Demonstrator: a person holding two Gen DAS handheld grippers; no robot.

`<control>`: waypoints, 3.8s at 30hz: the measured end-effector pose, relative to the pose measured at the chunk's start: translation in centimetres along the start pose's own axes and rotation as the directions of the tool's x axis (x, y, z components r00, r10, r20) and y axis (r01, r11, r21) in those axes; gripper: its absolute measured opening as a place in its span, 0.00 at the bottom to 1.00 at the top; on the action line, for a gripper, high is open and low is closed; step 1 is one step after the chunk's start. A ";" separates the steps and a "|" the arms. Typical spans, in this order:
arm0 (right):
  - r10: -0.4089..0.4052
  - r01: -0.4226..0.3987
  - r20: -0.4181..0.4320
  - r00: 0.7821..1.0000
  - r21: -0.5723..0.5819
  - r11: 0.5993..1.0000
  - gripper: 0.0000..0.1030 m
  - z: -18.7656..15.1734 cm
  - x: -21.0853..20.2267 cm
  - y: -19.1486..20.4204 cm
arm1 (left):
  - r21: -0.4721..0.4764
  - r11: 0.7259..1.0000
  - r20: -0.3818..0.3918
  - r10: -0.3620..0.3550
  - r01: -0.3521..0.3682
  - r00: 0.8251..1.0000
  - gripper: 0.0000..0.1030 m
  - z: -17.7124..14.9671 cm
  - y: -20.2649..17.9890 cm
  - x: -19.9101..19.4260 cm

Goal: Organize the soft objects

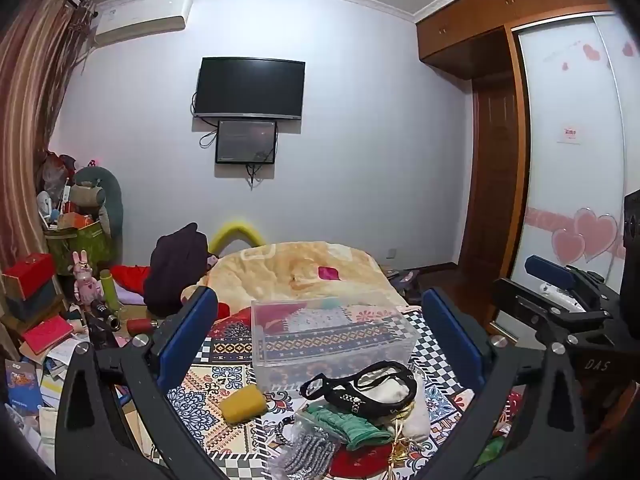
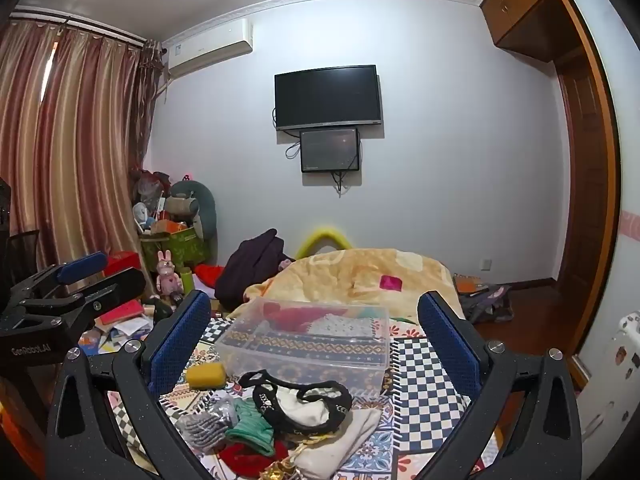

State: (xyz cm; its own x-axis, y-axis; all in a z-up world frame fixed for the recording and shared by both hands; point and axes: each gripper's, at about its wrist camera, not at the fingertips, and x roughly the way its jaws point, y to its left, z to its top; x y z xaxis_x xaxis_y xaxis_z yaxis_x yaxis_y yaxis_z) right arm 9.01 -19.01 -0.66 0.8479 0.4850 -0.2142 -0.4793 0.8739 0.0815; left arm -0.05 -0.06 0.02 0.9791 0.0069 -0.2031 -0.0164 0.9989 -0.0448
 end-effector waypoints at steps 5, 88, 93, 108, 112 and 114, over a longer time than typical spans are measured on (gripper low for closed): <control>-0.001 0.001 0.007 1.000 0.000 1.000 1.00 0.2 -0.1 0.0 | 0.012 1.000 0.009 0.020 -0.021 1.000 1.00 0.1 -0.4 -0.1; 0.006 -0.005 -0.025 1.000 0.007 1.000 1.00 -0.8 0.8 -0.1 | -0.018 1.000 -0.079 0.010 -0.012 0.997 1.00 -1.6 1.0 1.7; 0.003 0.000 -0.129 0.992 0.020 1.000 1.00 -2.7 3.5 -0.8 | -0.015 0.998 -0.186 0.052 -0.056 0.981 1.00 -4.2 2.8 4.4; 0.043 -0.002 -0.416 0.909 0.098 0.995 0.92 -9.2 10.4 -3.6 | -0.131 0.983 -0.468 0.051 -0.127 0.882 1.00 -12.2 9.8 13.6; 0.053 -0.015 -0.454 0.890 0.088 0.996 0.79 -9.6 12.0 -3.6 | -0.165 0.978 -0.507 0.026 -0.126 0.862 0.96 -13.4 10.4 15.7; 0.062 -0.019 -0.470 0.881 0.096 0.995 0.69 -10.0 12.7 -3.6 | -0.169 0.978 -0.527 0.018 -0.126 0.849 0.87 -13.7 10.4 16.4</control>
State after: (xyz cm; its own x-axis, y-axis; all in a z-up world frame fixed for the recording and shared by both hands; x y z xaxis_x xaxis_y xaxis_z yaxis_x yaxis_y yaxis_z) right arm 19.21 -16.34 -13.38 0.6102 0.4658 -0.6409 -0.4712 0.8636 0.1790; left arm 13.10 9.74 -17.19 0.7245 -0.0009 -0.6893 -0.1732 0.9677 -0.1833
